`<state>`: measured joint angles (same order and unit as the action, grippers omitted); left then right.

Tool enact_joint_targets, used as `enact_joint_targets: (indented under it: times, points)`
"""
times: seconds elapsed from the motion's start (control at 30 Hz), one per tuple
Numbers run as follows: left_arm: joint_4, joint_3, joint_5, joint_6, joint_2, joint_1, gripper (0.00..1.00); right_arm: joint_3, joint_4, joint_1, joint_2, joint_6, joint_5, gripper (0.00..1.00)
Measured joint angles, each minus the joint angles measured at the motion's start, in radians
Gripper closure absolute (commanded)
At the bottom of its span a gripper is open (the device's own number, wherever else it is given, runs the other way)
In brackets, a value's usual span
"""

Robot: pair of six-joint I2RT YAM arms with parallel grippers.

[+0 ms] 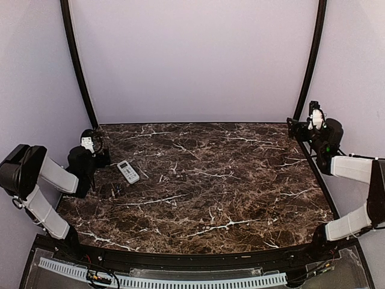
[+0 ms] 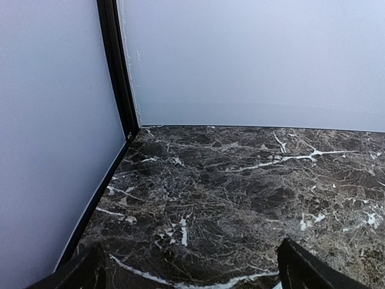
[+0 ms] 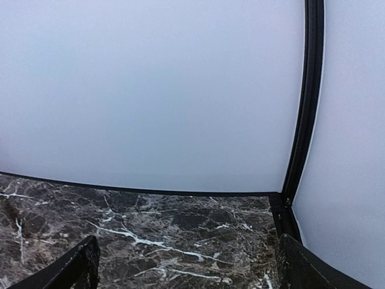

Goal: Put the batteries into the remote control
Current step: Pick up the remote control from the center of the board.

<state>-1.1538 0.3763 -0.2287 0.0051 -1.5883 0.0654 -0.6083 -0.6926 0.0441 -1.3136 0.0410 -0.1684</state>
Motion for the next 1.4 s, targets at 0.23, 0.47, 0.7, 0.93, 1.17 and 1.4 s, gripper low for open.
enact_joint_targets:
  times: [0.23, 0.47, 0.7, 0.93, 1.17, 1.4]
  points:
    - [0.496, 0.335, -0.079, -0.096, 0.178, 0.013, 0.06, -0.115, 0.229, -0.004, 0.077, 0.166, -0.118, 0.01]
    - [1.007, 0.607, -0.146, -0.478, 0.277, 0.109, 0.01, -0.252, 0.542, -0.137, 0.048, 0.291, -0.039, 0.01]
    - [1.445, 0.710, -0.156, -0.805, 0.023, 0.299, 0.01, -0.383, 0.800, -0.322, -0.006, 0.316, 0.117, 0.01]
    - [1.638, 0.799, -0.144, -0.967, -0.219, 0.300, 0.01, -0.388, 0.896, -0.449, -0.058, 0.335, 0.203, 0.01]
    - [1.650, 0.801, -0.105, -1.016, -0.288, 0.304, 0.05, -0.410, 0.943, -0.516, -0.139, 0.335, 0.244, 0.01]
    - [1.637, 0.801, -0.095, -1.031, -0.299, 0.304, 0.48, -0.446, 0.958, -0.530, -0.182, 0.335, 0.251, 0.01]
